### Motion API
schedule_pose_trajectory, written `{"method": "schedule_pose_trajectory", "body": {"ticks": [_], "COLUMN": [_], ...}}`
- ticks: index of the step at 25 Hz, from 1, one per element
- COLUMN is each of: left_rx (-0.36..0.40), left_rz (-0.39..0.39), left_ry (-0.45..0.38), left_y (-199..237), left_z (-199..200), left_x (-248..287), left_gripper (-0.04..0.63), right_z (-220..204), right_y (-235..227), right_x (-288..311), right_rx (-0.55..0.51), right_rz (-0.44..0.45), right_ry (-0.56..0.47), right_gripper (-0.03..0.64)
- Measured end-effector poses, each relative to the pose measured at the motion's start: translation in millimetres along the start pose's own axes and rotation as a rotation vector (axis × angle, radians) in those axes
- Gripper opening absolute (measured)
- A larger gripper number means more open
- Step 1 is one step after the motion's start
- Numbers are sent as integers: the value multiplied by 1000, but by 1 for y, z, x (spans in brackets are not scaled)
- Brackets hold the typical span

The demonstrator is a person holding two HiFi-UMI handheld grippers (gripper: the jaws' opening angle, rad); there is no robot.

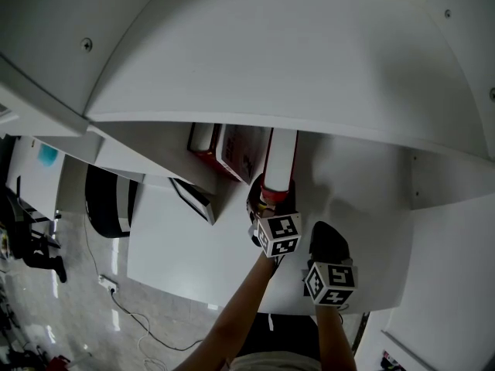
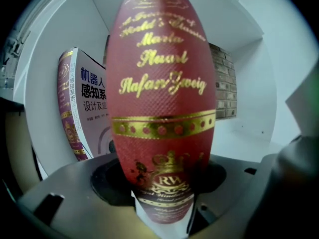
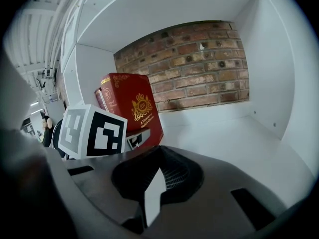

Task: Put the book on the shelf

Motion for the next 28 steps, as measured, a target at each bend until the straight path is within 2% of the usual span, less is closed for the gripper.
{"method": "schedule_pose_trajectory", "body": {"ticks": [7,12,19,20,22,27,28], "left_rx": [-78,-99,-156,-156,-151,-108,-101], "left_rz": [-8,-27,-84,-87,-81,-22,-16], "left_ry": [-16,-23,31,33,30,32,34], "left_y": [0,1,-7,-7,-4,7,8], "left_z": [-1,0,-19,-20,-19,-13,-12], "left_x": [-21,-50,-80,-82,-86,-90,-89], "left_gripper": [288,288,284,274,195,45,37], "right_z": [-1,1,-2,-2,-2,-2,-1], "right_y": [6,13,23,25,27,32,33], "right_x": [-6,-13,-23,-25,-27,-32,-33], "right_rx": [-6,-13,-7,-8,-8,-6,-6], "right_rz": [2,7,14,15,17,17,16], "right_ry": [-8,-21,-34,-37,-42,-52,-53], "right_gripper": [15,15,15,15,15,15,15]}}
Point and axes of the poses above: the fingertips, and each gripper's own axes: x forward along the fingers, y to its left, z out of its top, the point moved 5 cm from there along -x, backward along the fingers
